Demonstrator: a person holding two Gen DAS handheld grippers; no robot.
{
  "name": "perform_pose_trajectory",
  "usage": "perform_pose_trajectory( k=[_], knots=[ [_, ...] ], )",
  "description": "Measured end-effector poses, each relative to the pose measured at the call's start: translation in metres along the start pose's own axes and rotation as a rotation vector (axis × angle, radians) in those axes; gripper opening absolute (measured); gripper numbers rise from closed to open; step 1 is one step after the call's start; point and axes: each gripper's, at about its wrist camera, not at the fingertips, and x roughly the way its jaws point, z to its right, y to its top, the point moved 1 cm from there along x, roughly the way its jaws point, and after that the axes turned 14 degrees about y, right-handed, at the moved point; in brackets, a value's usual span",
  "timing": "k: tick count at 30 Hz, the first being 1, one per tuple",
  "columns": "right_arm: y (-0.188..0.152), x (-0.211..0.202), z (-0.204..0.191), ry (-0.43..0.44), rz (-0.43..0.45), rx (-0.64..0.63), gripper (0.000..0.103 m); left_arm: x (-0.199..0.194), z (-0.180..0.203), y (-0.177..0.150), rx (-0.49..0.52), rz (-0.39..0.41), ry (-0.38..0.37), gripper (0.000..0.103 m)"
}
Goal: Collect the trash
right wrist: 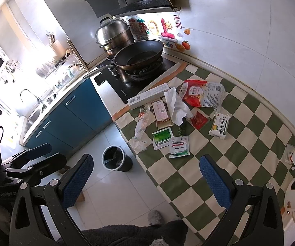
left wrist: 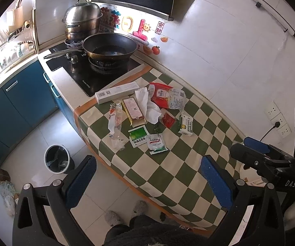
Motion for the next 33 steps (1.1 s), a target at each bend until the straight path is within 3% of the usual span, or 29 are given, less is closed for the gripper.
perform_pose_trajectory(
  k=[33],
  knots=[
    [-0.0052, -0.0064, -0.0015, 0.013, 0.001, 0.005, 0.103, -0.0014, 0.0060, 0.0036, 0.000, 0.006, -0.024, 0.103]
  ],
)
